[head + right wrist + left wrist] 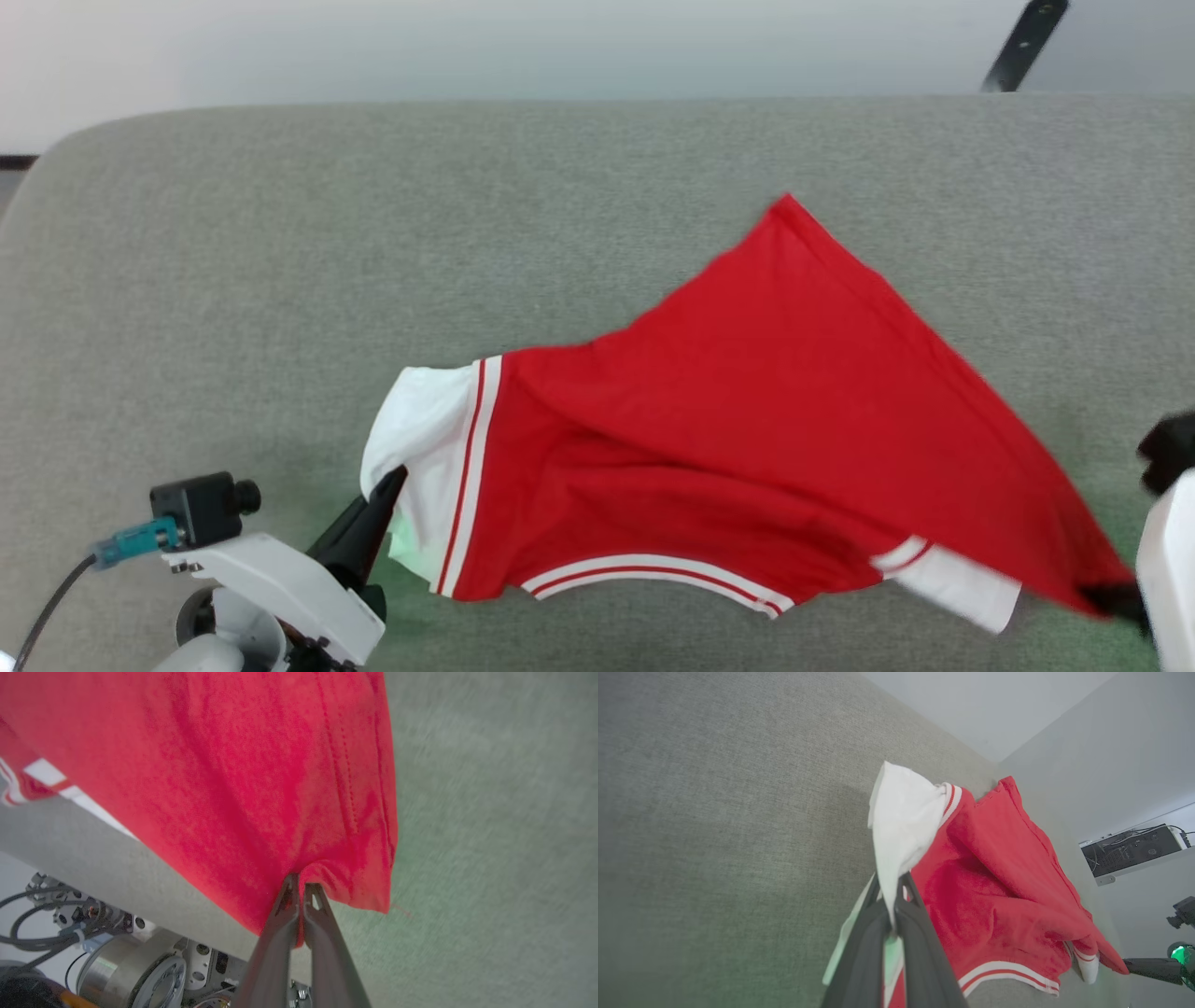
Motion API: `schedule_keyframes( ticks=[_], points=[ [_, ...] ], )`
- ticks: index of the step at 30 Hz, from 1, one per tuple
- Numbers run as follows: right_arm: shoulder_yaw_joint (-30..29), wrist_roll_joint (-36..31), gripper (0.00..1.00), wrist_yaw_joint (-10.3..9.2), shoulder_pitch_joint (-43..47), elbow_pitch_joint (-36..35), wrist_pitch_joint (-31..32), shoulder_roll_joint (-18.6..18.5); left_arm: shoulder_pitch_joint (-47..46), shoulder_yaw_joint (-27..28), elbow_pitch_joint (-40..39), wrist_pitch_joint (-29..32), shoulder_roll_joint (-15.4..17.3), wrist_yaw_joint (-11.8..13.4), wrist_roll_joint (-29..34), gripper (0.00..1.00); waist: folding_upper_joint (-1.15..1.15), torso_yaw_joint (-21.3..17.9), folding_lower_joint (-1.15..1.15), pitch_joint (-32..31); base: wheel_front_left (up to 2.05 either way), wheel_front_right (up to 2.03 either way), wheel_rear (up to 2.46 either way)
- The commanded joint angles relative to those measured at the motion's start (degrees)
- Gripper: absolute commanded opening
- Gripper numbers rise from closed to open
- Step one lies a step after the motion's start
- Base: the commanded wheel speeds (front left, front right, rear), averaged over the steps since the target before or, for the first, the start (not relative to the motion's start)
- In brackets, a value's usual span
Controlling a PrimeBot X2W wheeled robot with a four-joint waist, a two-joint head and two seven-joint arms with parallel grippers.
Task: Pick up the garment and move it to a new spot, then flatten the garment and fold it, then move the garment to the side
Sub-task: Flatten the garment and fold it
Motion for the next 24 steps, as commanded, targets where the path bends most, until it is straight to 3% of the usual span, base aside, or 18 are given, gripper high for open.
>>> schedule_keyframes(
  ticks=[1,7,12,13,14,15,16,20,24],
  points=[
    [-0.6,0.4,0.00,-0.09,2.8,-2.0,0.8,0.0,0.7,0.2,-0.3,-0.2,0.2,0.3,0.1,0.00,0.00,-1.2,0.00,-0.4,0.00,0.00,0.00],
    [2.7,4.0,0.00,-0.09,8.9,-6.1,1.6,-0.7,0.3,0.0,-0.8,0.1,0.2,0.5,0.4,0.00,0.00,-1.6,0.00,0.3,0.00,0.00,0.00],
    [7.9,7.6,0.00,-0.09,7.0,-5.4,-2.7,-3.0,-0.3,-0.3,-0.8,0.5,-0.1,0.4,0.6,0.00,0.00,-1.2,0.00,0.7,0.00,0.00,0.00],
    [8.3,8.0,0.15,-0.09,6.2,-5.1,-4.2,-3.3,-0.3,-0.3,-0.8,0.6,-0.1,0.4,0.6,0.00,0.00,-1.1,0.00,0.7,0.00,0.00,0.00],
    [8.8,8.2,0.41,-0.09,5.3,-5.0,-5.7,-3.7,-0.3,-0.4,-0.8,0.7,-0.2,0.4,0.6,0.00,0.00,-0.9,0.00,0.7,0.00,0.00,0.00],
    [9.3,8.7,0.79,-0.09,4.2,-5.4,-7.3,-4.1,-0.3,-0.5,-0.8,0.7,-0.3,0.3,0.6,0.00,0.00,-0.8,0.00,0.6,0.00,0.00,0.00],
    [9.6,9.6,1.00,-0.09,3.1,-6.1,-8.8,-4.3,-0.3,-0.5,-0.8,0.7,-0.3,0.3,0.7,0.00,0.00,-0.6,0.00,0.6,0.00,0.00,0.00],
    [9.9,12.2,1.00,-0.09,-1.4,-9.0,-14.2,-7.2,0.2,-0.7,-0.8,0.4,-0.5,0.1,0.6,0.00,0.00,-0.1,0.00,0.4,0.00,0.00,0.00],
    [8.7,8.9,1.00,-0.09,-7.5,-11.0,-18.0,-9.9,0.7,-1.0,-0.9,0.4,-0.8,-0.1,0.8,0.00,0.00,0.4,0.00,0.2,0.00,0.00,0.00]
  ],
)
